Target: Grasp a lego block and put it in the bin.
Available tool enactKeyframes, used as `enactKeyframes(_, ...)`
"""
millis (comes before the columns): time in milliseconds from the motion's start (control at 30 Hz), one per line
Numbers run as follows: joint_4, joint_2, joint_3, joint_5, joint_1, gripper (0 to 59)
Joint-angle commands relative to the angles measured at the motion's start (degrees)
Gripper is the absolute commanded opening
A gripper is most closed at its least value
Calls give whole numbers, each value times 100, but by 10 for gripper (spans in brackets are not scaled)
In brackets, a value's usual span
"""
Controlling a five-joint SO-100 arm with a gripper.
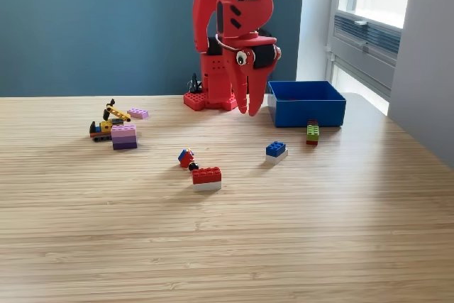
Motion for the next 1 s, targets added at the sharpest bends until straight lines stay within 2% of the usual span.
enactKeyframes(33,-26,369,-123,-527,-105,297)
enactKeyframes(167,-35,369,-97,-809,-220,365)
enactKeyframes(367,-316,343,18,-932,-439,363)
enactKeyframes(533,-659,299,176,-1063,-466,387)
enactKeyframes(1000,-668,-1582,-765,-835,-396,354)
